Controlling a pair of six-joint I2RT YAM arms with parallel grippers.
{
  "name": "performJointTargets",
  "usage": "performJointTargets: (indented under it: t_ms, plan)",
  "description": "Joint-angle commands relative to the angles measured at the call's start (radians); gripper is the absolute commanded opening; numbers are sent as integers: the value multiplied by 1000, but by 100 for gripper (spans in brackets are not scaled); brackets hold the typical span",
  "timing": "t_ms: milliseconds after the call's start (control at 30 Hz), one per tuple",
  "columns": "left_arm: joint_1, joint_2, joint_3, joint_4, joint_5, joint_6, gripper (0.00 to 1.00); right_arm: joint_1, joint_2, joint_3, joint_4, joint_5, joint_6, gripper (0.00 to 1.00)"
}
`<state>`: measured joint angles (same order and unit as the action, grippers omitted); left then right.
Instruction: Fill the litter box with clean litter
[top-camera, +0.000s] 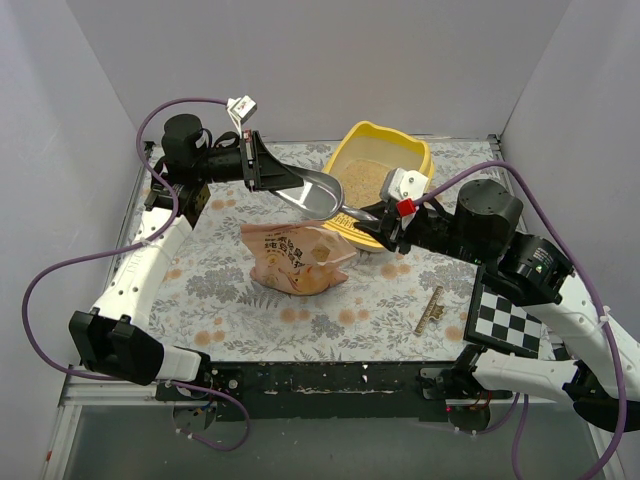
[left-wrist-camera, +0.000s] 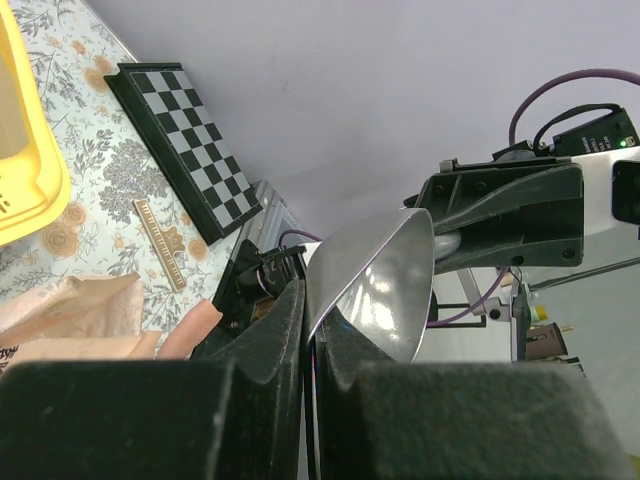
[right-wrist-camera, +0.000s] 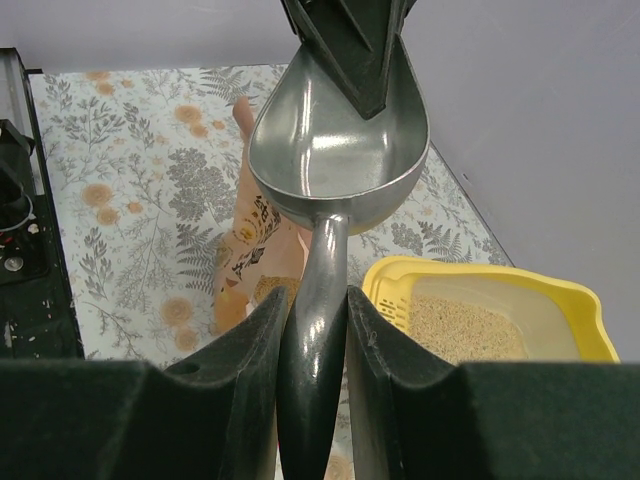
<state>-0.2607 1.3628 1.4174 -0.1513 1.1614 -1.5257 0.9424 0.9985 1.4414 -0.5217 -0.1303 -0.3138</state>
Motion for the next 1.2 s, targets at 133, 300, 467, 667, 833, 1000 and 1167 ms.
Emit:
performJointTargets:
  t_ms: [133, 300, 467, 667, 833, 1000, 1167]
  plan:
    - [-5, -44, -12, 35, 49, 48, 41, 6, -23, 23, 42, -31, 10, 1]
    - [-6, -76, -37, 63, 43, 96, 70, 6, 12, 111, -101, 87, 30, 1]
    - [-5, -91, -17, -73, -15, 254, 73, 6, -40, 68, -109, 173, 36, 1]
    - [-6, -68, -35, -120, -40, 286, 73, 6, -87, 24, -77, 193, 54, 1]
    - [-3, -73, -18, -180, -77, 341, 73, 6, -80, 53, -81, 221, 68, 1]
    - [-6, -82, -6, -245, -137, 417, 73, 6, -81, 73, -100, 239, 64, 1]
    - [-6, -79, -21, -217, -112, 401, 73, 6, -81, 82, -89, 258, 70, 1]
